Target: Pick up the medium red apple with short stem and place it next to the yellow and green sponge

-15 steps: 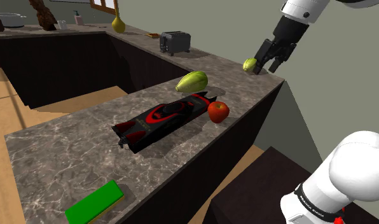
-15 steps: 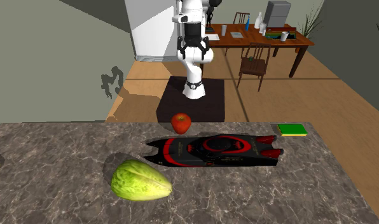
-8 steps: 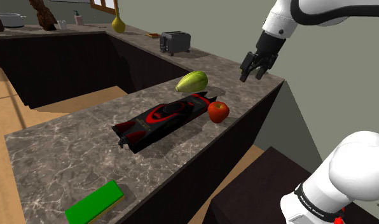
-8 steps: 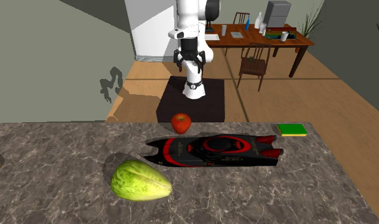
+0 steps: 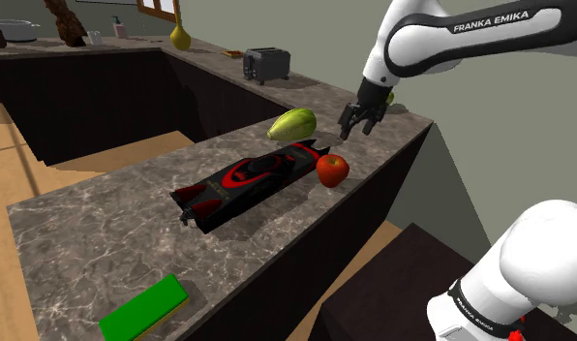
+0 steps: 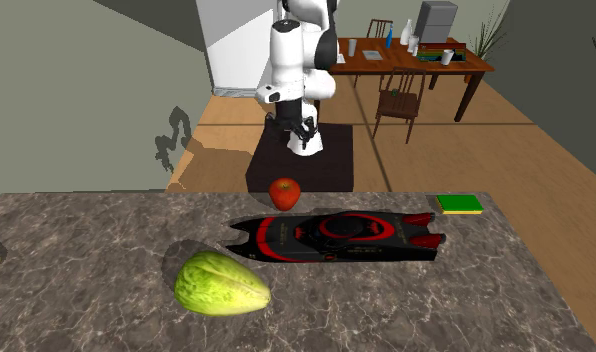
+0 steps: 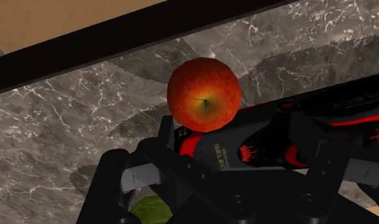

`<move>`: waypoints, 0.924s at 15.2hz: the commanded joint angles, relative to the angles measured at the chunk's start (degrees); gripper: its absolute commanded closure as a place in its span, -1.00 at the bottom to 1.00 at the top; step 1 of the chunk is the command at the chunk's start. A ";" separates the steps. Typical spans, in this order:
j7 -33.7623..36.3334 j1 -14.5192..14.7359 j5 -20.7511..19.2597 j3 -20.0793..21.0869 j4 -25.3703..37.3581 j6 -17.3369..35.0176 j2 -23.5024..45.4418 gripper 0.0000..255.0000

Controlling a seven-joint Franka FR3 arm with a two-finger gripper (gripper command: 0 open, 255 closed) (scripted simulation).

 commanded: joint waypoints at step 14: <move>-0.99 -0.52 -0.97 -0.32 0.91 14.28 16.60 -1.00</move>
